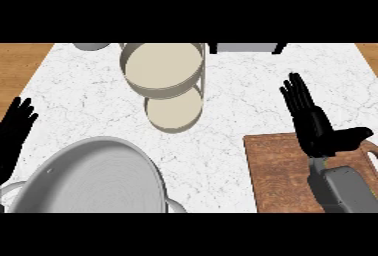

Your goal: Pick the squash from the cutting board and place it in the tiered basket

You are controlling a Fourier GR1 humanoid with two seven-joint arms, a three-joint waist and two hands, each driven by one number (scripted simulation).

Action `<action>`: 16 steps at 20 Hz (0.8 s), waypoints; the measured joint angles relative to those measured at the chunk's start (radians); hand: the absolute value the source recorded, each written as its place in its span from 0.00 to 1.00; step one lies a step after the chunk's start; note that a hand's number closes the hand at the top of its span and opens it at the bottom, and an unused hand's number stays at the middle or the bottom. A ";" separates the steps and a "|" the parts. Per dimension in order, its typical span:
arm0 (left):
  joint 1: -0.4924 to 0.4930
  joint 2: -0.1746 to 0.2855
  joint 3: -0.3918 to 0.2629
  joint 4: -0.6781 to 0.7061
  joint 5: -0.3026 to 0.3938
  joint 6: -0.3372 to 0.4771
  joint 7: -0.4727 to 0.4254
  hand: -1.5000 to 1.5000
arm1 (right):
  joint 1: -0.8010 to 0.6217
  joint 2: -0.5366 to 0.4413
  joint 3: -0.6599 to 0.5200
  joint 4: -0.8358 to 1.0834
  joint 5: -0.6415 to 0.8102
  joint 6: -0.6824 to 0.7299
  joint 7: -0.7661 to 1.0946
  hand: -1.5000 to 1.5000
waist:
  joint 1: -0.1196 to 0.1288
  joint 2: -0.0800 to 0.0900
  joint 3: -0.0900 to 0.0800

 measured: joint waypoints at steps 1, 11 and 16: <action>0.001 -0.003 0.000 -0.005 -0.004 -0.003 -0.006 0.50 | -0.012 0.007 -0.005 0.004 0.003 -0.012 0.007 0.00 | -0.005 0.009 -0.005; -0.068 -0.118 -0.173 -0.056 -0.120 -0.036 -0.066 0.50 | -0.085 0.037 -0.105 0.183 0.109 -0.337 0.114 0.00 | -0.035 0.039 -0.010; -0.079 -0.135 -0.185 -0.042 -0.152 -0.049 -0.076 0.50 | -0.076 0.029 -0.078 0.149 0.200 -0.427 0.088 0.00 | -0.041 0.032 -0.007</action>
